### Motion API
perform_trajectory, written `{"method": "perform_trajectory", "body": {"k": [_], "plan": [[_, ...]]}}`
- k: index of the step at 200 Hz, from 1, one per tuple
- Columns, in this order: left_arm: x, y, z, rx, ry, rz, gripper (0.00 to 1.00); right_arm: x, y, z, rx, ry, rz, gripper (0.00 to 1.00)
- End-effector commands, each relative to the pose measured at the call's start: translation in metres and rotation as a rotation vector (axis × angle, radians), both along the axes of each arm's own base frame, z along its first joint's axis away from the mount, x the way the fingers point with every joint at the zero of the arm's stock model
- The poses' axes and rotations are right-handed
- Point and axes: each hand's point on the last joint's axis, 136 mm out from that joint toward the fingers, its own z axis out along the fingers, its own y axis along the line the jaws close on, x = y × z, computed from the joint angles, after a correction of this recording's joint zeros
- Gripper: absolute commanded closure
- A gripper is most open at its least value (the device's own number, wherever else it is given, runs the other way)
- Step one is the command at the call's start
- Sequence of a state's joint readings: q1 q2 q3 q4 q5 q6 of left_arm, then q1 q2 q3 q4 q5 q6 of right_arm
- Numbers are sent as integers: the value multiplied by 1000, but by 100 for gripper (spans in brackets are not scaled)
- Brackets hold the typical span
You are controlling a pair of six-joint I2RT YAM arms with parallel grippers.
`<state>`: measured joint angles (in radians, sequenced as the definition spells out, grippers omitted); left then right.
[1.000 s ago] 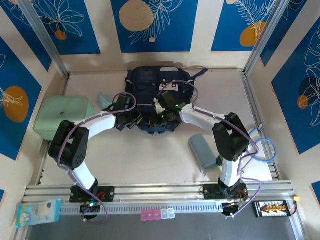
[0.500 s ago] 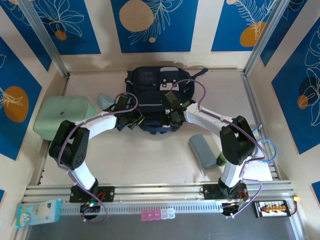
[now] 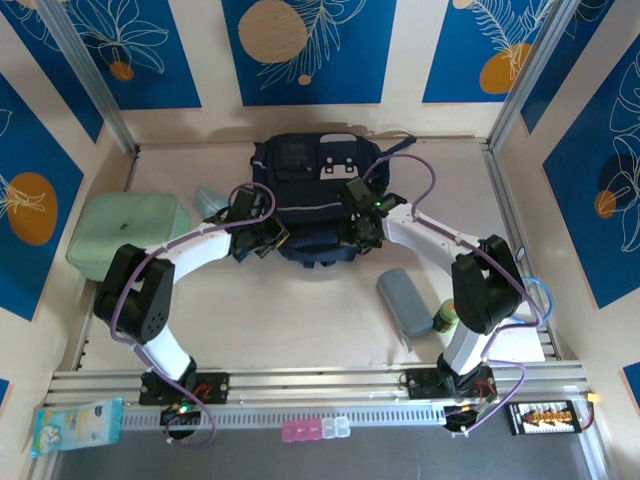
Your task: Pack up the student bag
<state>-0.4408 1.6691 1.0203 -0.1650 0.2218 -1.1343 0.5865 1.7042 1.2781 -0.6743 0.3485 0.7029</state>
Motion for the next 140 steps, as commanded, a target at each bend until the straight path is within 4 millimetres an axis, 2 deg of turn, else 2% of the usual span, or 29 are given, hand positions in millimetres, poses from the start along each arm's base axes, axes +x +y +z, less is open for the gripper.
{"method": "perform_trajectory", "body": {"k": [1, 39, 69, 116, 140], "plan": [[4, 10, 5, 43, -12, 7, 100, -1, -45, 13, -101, -49, -144, 100], [4, 11, 4, 50, -13, 6, 100, -2, -65, 11, -102, -52, -227, 100], [4, 11, 5, 56, -16, 3, 100, 3, -72, 4, -62, -20, -249, 100], [4, 11, 4, 70, -12, -19, 100, 11, -64, 0, -16, -13, -182, 100], [4, 14, 6, 96, -14, -23, 100, 20, -85, -4, -61, -17, -189, 100]]}}
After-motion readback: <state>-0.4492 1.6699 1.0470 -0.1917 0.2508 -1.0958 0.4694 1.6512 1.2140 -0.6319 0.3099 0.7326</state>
